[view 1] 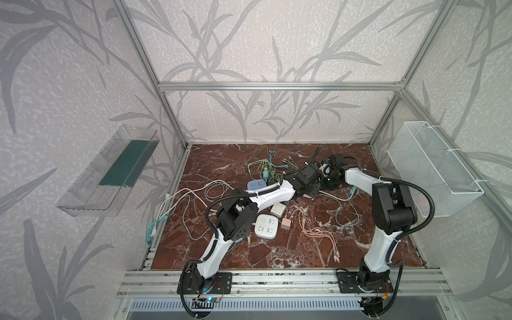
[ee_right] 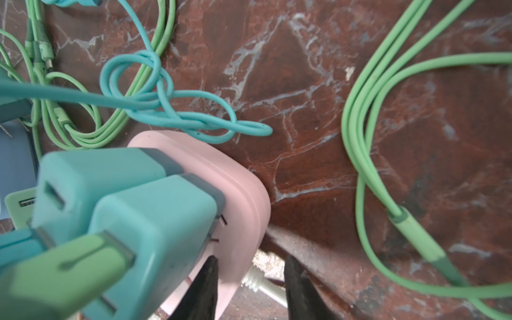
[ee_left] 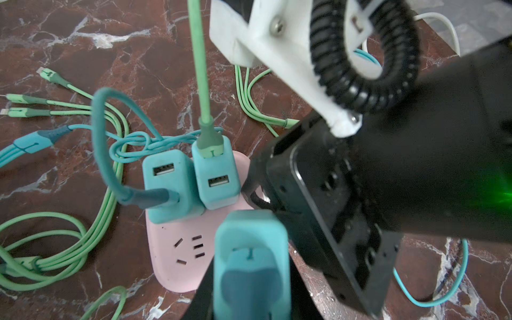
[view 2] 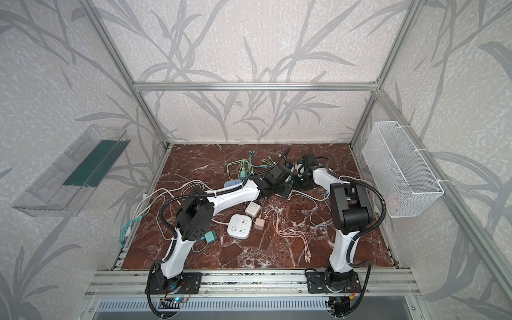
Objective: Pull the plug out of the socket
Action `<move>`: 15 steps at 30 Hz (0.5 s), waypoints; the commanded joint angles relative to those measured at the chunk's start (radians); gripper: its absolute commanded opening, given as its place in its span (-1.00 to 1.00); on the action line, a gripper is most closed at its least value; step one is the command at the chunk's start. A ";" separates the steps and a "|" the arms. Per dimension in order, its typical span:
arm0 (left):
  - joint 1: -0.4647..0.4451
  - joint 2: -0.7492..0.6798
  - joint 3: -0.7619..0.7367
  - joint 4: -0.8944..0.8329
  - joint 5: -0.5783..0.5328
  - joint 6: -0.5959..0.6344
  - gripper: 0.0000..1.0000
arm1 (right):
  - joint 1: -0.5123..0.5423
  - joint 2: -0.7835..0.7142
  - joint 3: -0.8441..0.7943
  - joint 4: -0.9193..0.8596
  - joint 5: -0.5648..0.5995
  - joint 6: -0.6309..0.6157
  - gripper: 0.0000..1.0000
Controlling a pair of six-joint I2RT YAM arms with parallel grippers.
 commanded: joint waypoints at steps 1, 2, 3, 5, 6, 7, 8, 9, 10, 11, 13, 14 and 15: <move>0.000 -0.070 -0.027 0.009 0.000 0.011 -0.47 | 0.002 0.009 0.000 -0.013 0.011 -0.005 -0.18; 0.002 -0.077 -0.040 0.011 0.000 0.006 -0.47 | 0.001 0.004 -0.003 -0.008 0.004 -0.003 -0.16; 0.002 -0.084 -0.052 0.015 0.001 0.001 -0.47 | -0.001 -0.003 -0.008 0.002 -0.005 -0.001 -0.16; 0.003 -0.100 -0.079 0.027 0.005 -0.016 -0.46 | -0.008 -0.019 -0.021 0.022 -0.028 0.011 -0.15; 0.004 -0.108 -0.091 0.033 0.008 -0.024 -0.47 | -0.010 -0.026 -0.028 0.033 -0.039 0.015 -0.15; 0.003 -0.117 -0.105 0.039 0.013 -0.035 -0.47 | -0.013 -0.036 -0.035 0.045 -0.048 0.022 -0.15; 0.004 -0.126 -0.118 0.046 0.018 -0.049 -0.47 | -0.018 -0.042 -0.041 0.052 -0.055 0.026 -0.15; 0.003 -0.133 -0.131 0.052 0.022 -0.060 -0.47 | -0.021 -0.049 -0.045 0.060 -0.063 0.029 -0.15; 0.003 -0.143 -0.146 0.063 0.026 -0.071 -0.47 | -0.023 -0.056 -0.050 0.070 -0.074 0.031 -0.15; 0.003 -0.152 -0.162 0.072 0.032 -0.085 -0.47 | -0.025 -0.062 -0.056 0.076 -0.085 0.031 -0.14; 0.003 -0.168 -0.187 0.088 0.044 -0.107 -0.47 | -0.030 -0.074 -0.062 0.089 -0.107 0.032 -0.11; 0.003 -0.175 -0.201 0.095 0.055 -0.120 -0.47 | -0.031 -0.082 -0.068 0.099 -0.117 0.032 -0.10; 0.004 -0.179 -0.213 0.103 0.063 -0.132 -0.46 | -0.032 -0.088 -0.074 0.108 -0.124 0.033 -0.09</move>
